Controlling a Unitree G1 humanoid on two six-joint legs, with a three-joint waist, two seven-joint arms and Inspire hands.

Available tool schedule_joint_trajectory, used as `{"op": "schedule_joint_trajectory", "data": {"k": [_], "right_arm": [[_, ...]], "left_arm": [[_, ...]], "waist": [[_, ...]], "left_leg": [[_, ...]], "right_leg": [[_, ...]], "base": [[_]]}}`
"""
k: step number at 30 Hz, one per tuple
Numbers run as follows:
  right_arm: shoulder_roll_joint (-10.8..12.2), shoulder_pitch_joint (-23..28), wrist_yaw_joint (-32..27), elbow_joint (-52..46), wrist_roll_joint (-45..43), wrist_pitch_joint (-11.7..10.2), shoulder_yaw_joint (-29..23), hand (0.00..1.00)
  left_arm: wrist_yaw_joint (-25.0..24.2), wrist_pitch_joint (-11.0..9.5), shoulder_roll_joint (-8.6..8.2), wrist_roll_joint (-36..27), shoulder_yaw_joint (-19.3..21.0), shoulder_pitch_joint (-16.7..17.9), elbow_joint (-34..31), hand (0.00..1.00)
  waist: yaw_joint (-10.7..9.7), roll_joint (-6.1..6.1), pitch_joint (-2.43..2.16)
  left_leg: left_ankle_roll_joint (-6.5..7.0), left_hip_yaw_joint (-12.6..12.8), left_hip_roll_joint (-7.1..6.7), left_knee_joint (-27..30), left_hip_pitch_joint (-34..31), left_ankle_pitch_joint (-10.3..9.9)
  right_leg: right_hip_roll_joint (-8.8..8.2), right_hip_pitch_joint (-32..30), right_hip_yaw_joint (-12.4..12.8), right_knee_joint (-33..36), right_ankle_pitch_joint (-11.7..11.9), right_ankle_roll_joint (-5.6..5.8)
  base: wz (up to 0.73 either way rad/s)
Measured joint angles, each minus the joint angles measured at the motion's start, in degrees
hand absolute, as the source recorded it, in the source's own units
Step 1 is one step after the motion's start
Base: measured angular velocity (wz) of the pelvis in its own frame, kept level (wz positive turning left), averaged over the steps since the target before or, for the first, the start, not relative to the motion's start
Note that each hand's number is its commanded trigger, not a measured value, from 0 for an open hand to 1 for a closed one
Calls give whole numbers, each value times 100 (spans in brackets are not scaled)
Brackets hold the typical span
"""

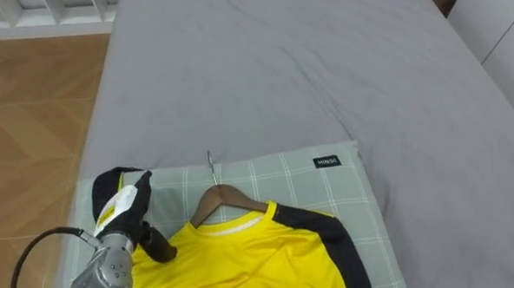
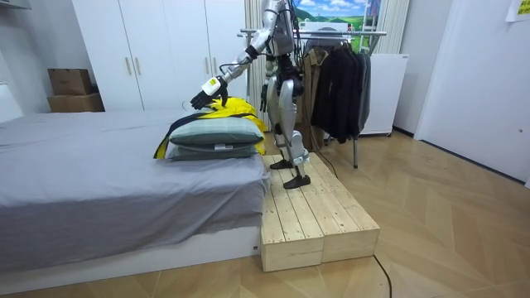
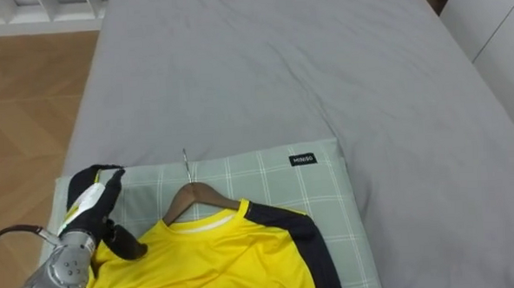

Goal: Hang clothes

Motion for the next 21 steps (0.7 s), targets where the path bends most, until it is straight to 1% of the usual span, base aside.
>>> {"op": "schedule_joint_trajectory", "data": {"k": [7,9,11,13,16,21], "right_arm": [[-5,-28,111,19,1,5,16,0],[-14,-44,196,16,-7,4,-6,0],[-18,-58,221,9,-4,6,-34,0],[-34,-129,220,10,-14,55,-34,0],[-37,-169,231,19,-78,119,-34,0],[-46,-319,273,17,-138,131,-34,0]], "left_arm": [[-351,33,-3,47,-16,-18,60,0],[-496,40,-16,47,-46,-30,59,0],[-644,59,-8,15,-62,-49,58,0],[-829,124,10,3,-214,-111,101,0],[-1030,183,9,7,-336,-208,224,0],[-1250,298,10,7,-427,-332,283,0]], "waist": [[-8,27,15],[-58,68,40],[-92,114,53],[-97,156,63],[-104,192,54],[-105,210,51]], "left_leg": [[0,2,-1,15,-56,0],[0,1,-5,12,-83,0],[0,4,-14,13,-109,0],[0,8,-23,11,-121,0],[3,2,-26,10,-109,2],[4,1,-26,11,-106,3]], "right_leg": [[-2,-78,10,3,0,0],[-8,-111,14,18,0,0],[-13,-129,20,16,0,0],[-21,-145,26,18,0,0],[-24,-150,33,25,-1,1],[-24,-165,33,60,-1,1]], "base": [[-1],[0],[0],[0],[0],[0]]}}
